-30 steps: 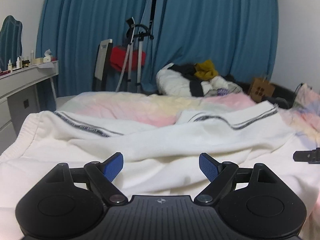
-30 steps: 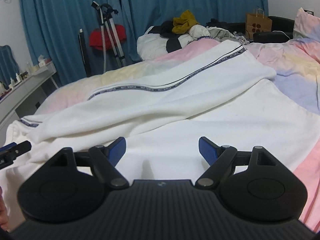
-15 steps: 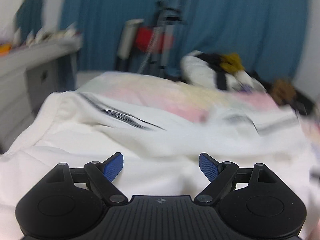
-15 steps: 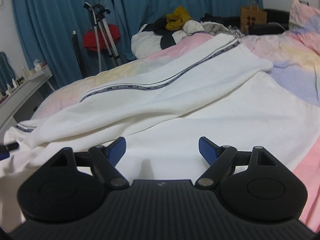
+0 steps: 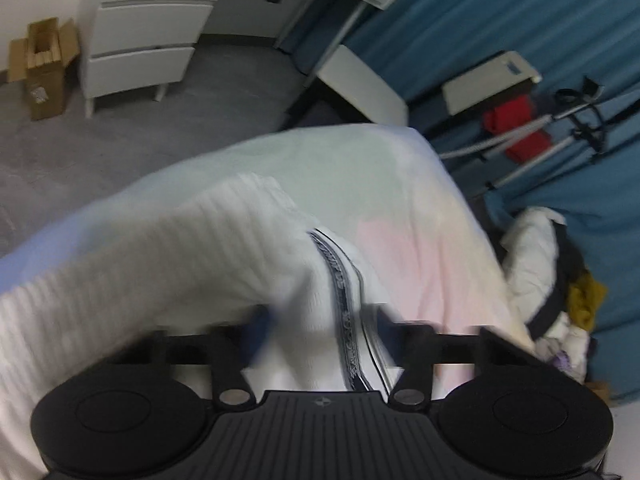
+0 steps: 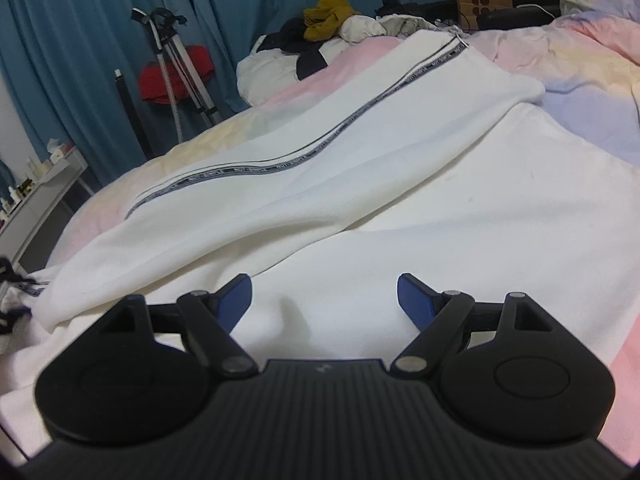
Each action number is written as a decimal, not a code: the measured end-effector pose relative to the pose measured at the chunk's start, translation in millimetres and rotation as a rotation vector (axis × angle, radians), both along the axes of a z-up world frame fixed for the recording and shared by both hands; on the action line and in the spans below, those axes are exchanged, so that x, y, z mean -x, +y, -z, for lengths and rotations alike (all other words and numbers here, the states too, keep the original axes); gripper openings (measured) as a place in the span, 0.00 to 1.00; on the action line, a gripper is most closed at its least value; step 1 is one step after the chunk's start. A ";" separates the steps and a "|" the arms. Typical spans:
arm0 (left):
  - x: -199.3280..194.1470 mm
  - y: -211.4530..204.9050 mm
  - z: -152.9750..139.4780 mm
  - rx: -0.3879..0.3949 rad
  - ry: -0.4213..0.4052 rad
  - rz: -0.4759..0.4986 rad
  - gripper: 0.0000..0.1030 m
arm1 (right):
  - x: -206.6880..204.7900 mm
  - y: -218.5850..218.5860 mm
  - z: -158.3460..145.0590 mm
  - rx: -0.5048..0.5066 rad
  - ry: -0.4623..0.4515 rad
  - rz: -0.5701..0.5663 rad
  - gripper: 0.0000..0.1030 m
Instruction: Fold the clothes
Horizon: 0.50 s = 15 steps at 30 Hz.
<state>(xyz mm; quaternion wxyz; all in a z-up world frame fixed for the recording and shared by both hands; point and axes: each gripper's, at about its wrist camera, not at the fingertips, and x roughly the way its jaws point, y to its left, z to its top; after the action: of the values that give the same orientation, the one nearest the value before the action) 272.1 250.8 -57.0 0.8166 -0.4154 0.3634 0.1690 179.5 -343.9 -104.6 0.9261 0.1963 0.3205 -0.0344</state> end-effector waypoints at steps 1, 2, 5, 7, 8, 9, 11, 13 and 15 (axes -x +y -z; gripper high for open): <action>-1.4 4.0 -7.1 0.000 -0.012 -0.003 0.07 | -1.6 -0.3 1.7 -0.001 0.005 0.004 0.79; -0.1 9.4 -18.3 0.004 -0.038 -0.010 0.06 | -3.2 -0.6 3.4 -0.002 0.010 0.009 0.79; 3.7 25.9 -51.8 0.016 -0.118 -0.031 0.05 | -6.2 -0.4 6.4 -0.004 0.021 0.018 0.79; -0.7 42.6 -75.4 0.001 -0.174 -0.065 0.05 | -6.1 -0.1 5.3 0.007 0.011 0.028 0.79; -5.9 50.3 -82.7 -0.016 -0.186 -0.081 0.05 | -6.3 0.1 5.4 0.009 0.010 0.030 0.79; -12.8 56.6 -85.5 -0.037 -0.182 -0.093 0.05 | -6.6 0.3 5.5 0.011 0.010 0.030 0.79; -24.4 66.8 -77.3 -0.044 -0.169 -0.115 0.06 | -7.1 0.6 5.7 0.014 0.009 0.032 0.79; -37.3 73.8 -54.1 -0.039 -0.135 -0.112 0.08 | -8.0 1.1 7.7 0.017 0.018 0.034 0.79; -46.5 78.2 -27.9 -0.043 -0.092 -0.102 0.10 | -9.0 2.1 8.7 0.025 0.019 0.031 0.79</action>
<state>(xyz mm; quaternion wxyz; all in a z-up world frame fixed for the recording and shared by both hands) 318.6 329.0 -29.1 0.8313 -0.4232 0.3002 0.1991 188.5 -341.8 -113.3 0.9247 0.1892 0.3259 -0.0548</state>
